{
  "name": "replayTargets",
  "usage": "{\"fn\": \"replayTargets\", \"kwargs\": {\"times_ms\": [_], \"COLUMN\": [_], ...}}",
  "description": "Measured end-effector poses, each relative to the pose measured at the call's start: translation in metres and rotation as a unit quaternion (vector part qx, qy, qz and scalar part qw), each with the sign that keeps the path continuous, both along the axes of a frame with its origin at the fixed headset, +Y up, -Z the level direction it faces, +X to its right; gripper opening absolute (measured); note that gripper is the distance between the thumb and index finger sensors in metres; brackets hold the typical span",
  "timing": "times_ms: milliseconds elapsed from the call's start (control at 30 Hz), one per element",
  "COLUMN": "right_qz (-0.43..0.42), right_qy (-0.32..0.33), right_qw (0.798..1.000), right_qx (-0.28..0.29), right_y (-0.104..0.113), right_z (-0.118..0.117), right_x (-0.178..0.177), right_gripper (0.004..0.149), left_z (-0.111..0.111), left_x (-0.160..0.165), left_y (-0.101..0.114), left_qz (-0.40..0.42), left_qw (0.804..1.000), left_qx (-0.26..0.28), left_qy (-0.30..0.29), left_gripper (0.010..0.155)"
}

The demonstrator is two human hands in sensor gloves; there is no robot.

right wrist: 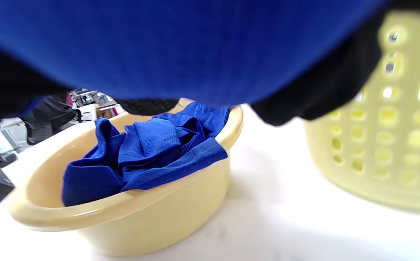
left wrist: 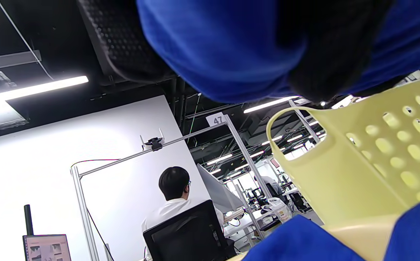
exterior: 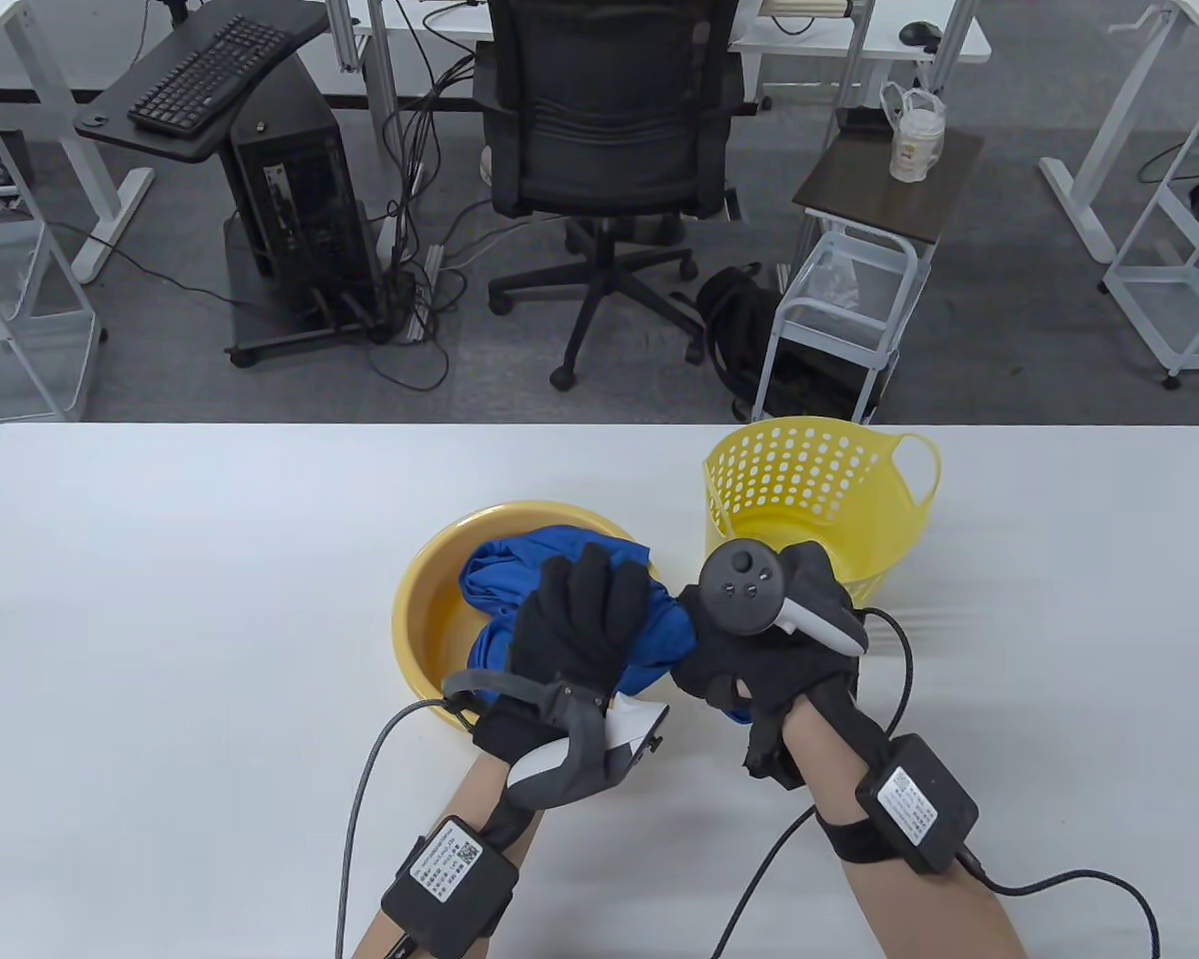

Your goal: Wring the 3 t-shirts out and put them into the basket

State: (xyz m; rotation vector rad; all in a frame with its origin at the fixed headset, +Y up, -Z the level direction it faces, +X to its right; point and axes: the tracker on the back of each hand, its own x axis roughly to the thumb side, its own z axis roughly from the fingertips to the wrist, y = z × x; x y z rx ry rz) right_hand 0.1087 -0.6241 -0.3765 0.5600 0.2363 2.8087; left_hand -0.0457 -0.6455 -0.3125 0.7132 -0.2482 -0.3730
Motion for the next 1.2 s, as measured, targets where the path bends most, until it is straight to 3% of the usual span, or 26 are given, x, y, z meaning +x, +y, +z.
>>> {"fn": "replayTargets", "kwargs": {"times_ms": [67, 367, 433, 600, 1100, 1200], "right_qz": [0.019, 0.026, 0.032, 0.018, -0.021, -0.083], "right_qy": [0.013, 0.029, 0.038, 0.057, 0.082, 0.095], "right_qw": [0.998, 0.995, 0.985, 0.963, 0.973, 0.978], "right_qx": [0.050, 0.094, 0.164, 0.264, 0.216, 0.166], "right_y": [0.001, -0.003, -0.003, -0.011, -0.007, -0.007], "right_z": [0.002, 0.004, 0.007, 0.011, 0.007, 0.004], "right_x": [-0.005, -0.008, -0.011, -0.018, -0.009, -0.005], "right_gripper": [0.063, 0.063, 0.063, 0.063, 0.062, 0.061], "left_z": [0.000, 0.000, 0.001, 0.000, 0.001, 0.001], "left_x": [-0.003, -0.004, -0.006, -0.014, -0.011, -0.011], "left_y": [0.003, 0.003, 0.005, 0.008, 0.008, 0.009], "left_qz": [0.000, -0.001, 0.002, 0.008, 0.017, 0.026], "left_qw": [1.000, 1.000, 1.000, 1.000, 1.000, 0.999], "left_qx": [0.008, 0.010, 0.017, 0.020, 0.022, 0.020], "left_qy": [0.006, 0.007, 0.011, 0.021, 0.010, 0.008], "left_gripper": [0.108, 0.107, 0.108, 0.108, 0.107, 0.106]}}
